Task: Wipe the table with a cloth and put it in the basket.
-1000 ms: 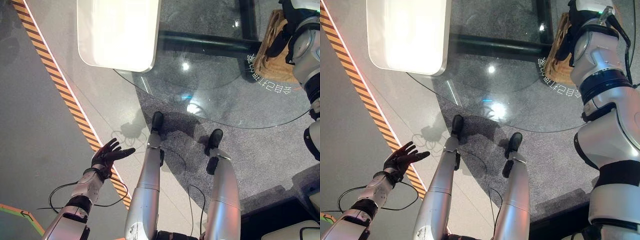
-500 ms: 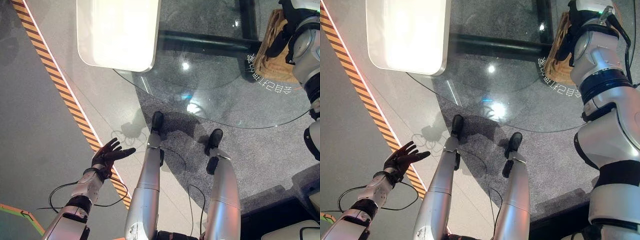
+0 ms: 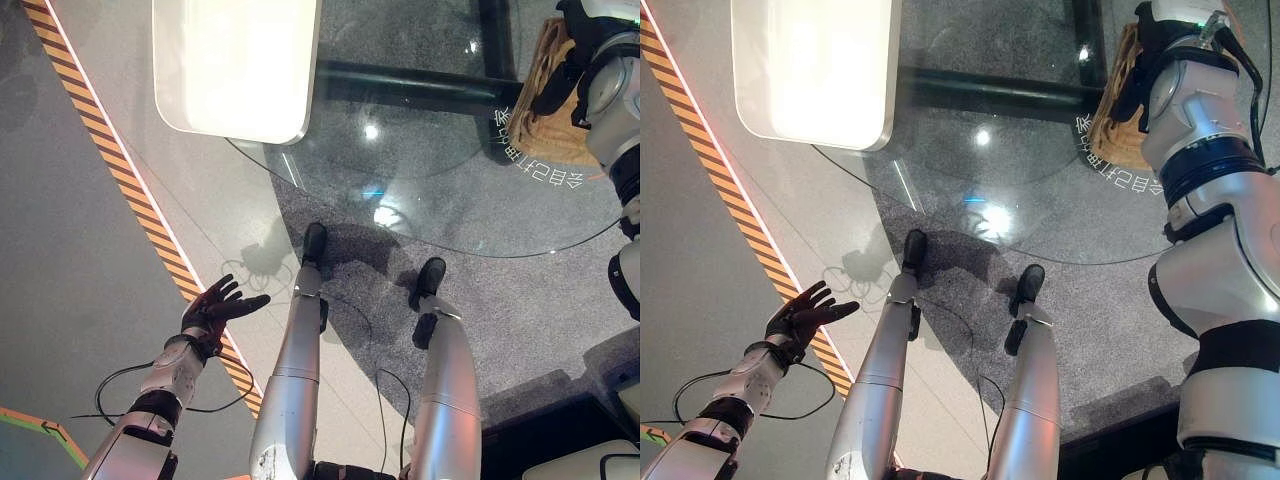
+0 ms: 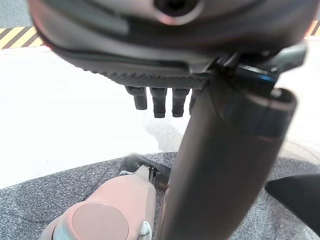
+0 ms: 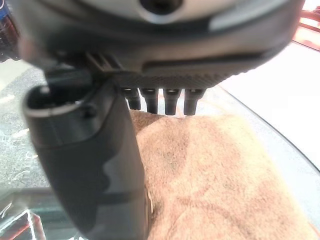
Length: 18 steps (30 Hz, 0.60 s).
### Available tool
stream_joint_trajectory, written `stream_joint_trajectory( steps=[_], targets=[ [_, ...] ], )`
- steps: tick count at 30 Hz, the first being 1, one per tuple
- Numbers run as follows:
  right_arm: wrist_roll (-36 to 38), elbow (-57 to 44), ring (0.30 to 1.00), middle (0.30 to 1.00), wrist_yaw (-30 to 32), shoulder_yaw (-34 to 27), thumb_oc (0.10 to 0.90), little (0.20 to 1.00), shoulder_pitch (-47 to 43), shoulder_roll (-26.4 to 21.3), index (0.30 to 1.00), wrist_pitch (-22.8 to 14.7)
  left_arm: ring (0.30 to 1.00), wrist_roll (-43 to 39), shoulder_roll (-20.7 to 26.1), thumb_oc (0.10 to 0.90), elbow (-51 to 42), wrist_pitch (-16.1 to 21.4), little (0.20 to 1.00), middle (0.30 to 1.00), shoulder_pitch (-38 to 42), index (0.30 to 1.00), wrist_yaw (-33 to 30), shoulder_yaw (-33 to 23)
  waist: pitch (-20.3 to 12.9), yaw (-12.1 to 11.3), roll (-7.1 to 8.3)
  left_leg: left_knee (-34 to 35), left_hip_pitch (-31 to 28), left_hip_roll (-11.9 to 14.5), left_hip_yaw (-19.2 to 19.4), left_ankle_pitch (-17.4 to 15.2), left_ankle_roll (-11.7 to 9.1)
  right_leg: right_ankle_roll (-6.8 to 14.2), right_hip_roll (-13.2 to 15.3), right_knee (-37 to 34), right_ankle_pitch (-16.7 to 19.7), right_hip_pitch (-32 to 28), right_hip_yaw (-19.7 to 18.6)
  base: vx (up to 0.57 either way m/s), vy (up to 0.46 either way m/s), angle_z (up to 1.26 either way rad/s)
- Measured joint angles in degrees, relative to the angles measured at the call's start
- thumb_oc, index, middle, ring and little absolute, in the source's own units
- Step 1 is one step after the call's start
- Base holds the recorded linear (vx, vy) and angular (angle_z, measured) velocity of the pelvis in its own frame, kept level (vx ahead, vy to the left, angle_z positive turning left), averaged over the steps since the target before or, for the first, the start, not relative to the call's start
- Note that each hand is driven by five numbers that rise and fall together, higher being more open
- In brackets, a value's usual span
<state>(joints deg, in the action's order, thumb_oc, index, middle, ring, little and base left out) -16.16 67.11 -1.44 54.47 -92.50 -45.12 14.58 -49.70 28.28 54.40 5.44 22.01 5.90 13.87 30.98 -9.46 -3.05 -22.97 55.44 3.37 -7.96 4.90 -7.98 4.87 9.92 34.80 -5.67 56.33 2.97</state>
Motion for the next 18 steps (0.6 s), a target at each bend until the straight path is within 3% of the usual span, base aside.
stream_joint_trajectory(
  steps=[18],
  targets=[
    [0.00, 0.05, 0.300, 0.300, 0.01, 0.00, 0.100, 0.200, -0.02, 0.00, 0.300, -0.01, 0.900, -0.04, 0.61, 0.800, -0.07, -0.02, 0.900, 0.900, 0.00, 0.900, -0.01, 0.00, 0.00, 0.00, 0.00, 0.01, 0.00, 0.00, 0.00, 0.00, 0.00, 0.00, 0.00, -0.02, 0.00, -0.01, 0.00, 0.00, 0.000, 0.00]
  ],
)
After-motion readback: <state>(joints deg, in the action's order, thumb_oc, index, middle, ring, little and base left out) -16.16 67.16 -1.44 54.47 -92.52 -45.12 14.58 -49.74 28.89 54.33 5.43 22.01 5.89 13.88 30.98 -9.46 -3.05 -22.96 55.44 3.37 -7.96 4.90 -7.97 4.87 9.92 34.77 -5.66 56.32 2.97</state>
